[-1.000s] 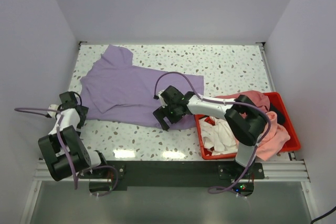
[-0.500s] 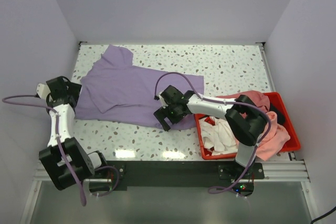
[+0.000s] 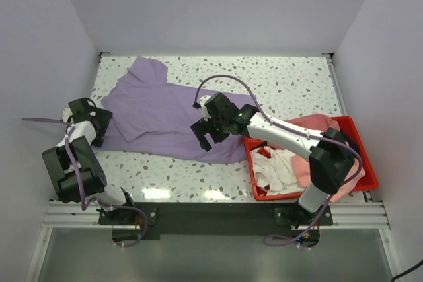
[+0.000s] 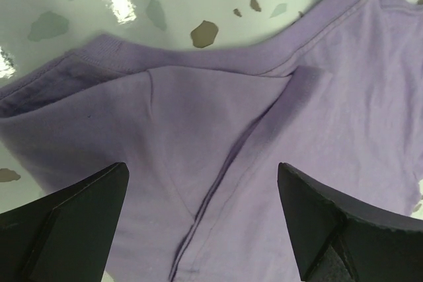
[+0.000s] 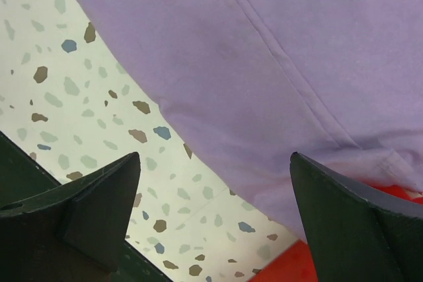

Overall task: Fold and stack the t-shirts
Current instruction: Fold the tshirt

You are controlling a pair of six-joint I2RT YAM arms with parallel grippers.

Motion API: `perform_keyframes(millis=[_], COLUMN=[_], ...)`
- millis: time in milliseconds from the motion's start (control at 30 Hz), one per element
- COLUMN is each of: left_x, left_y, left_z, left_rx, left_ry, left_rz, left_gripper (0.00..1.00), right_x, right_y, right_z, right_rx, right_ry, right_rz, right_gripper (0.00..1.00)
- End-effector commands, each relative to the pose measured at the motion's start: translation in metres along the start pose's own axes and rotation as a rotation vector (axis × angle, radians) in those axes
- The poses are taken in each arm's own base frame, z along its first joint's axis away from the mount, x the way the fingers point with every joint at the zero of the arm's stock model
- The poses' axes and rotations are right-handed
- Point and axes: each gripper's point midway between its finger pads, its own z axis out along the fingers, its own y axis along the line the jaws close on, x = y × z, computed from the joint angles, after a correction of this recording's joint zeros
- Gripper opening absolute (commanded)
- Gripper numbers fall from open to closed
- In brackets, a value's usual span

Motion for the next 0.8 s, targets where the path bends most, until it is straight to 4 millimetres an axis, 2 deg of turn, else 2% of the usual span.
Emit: perform_keyframes(millis=[0, 200, 300, 500, 600, 700, 767], left_x=[-0.005, 0.005, 0.008, 0.007, 0.008, 0.006, 0.004], left_y=[0.008, 0.061, 0.081, 0.123, 0.135, 0.130, 0.116], left_z=[0.009, 0.017, 0.013, -0.010, -0.022, -0.034, -0.042], left_rx=[-0.016, -0.166, -0.208, -0.328, -0.358, -0.328, -0.257], left_ry=[-0.046, -0.041, -0.045, -0.093, -0.117, -0.134, -0.136], left_rz=[0.038, 0.034, 0.019, -0.019, -0.034, -0.065, -0.086], left_gripper=[1.00, 1.00, 1.00, 1.00, 1.00, 1.00, 1.00], right_x=[-0.018, -0.010, -0.004, 0.001, 0.003, 0.005, 0.006], right_y=[0.002, -0.004, -0.005, -0.005, -0.004, -0.004, -0.004], right_z=[-0.023, -0.036, -0.037, -0.038, -0.038, -0.039, -0.039], right_rx=[0.012, 0.039, 0.040, 0.032, 0.023, 0.020, 0.022], right_ry=[-0.082, -0.095, -0.092, -0.094, -0.097, -0.098, -0.092], right_rz=[0.014, 0.015, 0.018, 0.021, 0.016, 0.011, 0.008], right_gripper=[0.99, 0.99, 0.99, 0.99, 0.99, 0.99, 0.99])
